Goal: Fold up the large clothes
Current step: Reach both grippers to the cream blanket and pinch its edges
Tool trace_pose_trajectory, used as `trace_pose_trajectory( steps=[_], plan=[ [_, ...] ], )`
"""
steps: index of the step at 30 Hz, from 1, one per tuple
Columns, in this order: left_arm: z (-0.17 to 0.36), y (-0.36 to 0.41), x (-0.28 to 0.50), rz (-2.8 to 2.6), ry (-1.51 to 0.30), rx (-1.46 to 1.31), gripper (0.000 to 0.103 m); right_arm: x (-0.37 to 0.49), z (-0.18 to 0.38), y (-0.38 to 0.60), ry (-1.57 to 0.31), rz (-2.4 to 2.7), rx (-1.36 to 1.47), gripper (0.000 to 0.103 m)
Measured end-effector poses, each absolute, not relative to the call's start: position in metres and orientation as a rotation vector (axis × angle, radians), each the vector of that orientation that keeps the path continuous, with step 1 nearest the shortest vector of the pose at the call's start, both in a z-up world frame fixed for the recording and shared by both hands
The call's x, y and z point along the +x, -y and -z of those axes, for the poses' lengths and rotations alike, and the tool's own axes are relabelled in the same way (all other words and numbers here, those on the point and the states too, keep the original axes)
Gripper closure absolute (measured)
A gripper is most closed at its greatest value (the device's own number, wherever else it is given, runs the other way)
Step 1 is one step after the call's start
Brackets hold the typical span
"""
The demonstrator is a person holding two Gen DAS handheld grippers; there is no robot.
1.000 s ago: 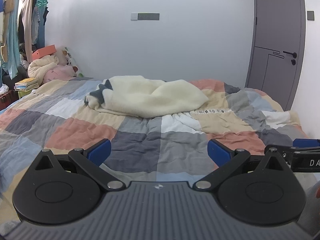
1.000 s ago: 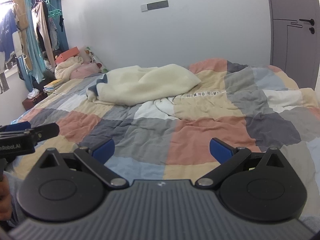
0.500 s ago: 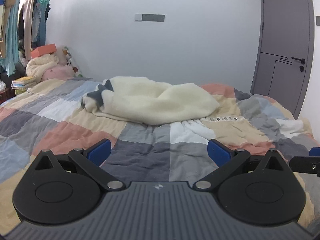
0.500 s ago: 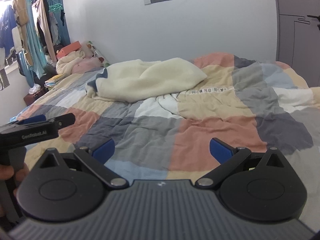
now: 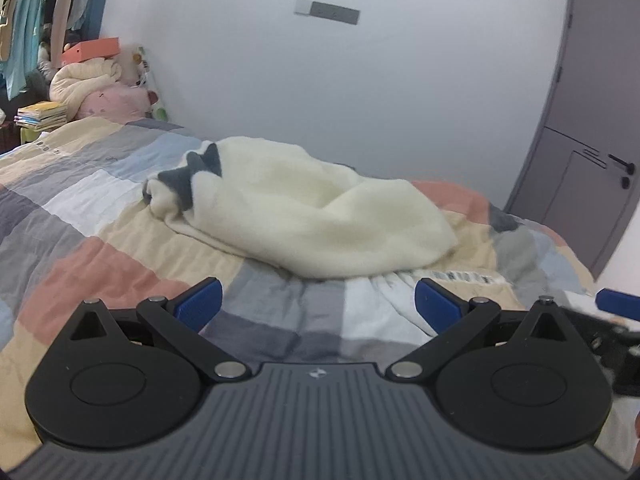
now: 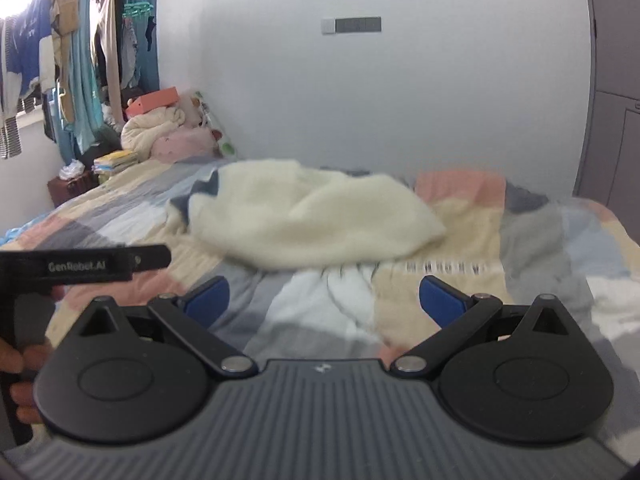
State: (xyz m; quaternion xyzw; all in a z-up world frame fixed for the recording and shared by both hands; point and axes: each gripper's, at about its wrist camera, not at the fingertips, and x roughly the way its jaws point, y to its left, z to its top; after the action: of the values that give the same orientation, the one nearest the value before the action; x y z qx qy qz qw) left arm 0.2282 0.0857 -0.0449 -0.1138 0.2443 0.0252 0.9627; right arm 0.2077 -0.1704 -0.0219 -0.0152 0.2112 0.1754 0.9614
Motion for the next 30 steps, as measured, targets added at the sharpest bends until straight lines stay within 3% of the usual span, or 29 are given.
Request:
trace_pose_trajectory(
  steps=[15,17,23,26,29,30],
  plan=[
    [0.097,-0.192,0.358,-0.138,-0.562,-0.376,0.0,0.369,0.093,0.187,-0.576,-0.304,0.368,0.001],
    [0.114,-0.208,0.379,-0.125,-0.574,-0.42,0.0,0.391,0.106,0.185,-0.586,-0.337,0.4,0.007],
    [0.158,-0.246,0.433,-0.138,-0.538,-0.497,0.0,0.451,0.151,0.166,-0.651,-0.357,0.475,0.009],
    [0.172,-0.265,0.454,-0.073,-0.502,-0.55,0.0,0.471,0.168,0.158,-0.625,-0.311,0.477,0.025],
    [0.187,-0.275,0.469,-0.078,-0.513,-0.581,0.001,0.484,0.176,0.156,-0.561,-0.309,0.5,0.026],
    [0.193,-0.278,0.474,-0.066,-0.534,-0.603,0.006,0.489,0.179,0.156,-0.56,-0.305,0.519,0.026]
  ],
)
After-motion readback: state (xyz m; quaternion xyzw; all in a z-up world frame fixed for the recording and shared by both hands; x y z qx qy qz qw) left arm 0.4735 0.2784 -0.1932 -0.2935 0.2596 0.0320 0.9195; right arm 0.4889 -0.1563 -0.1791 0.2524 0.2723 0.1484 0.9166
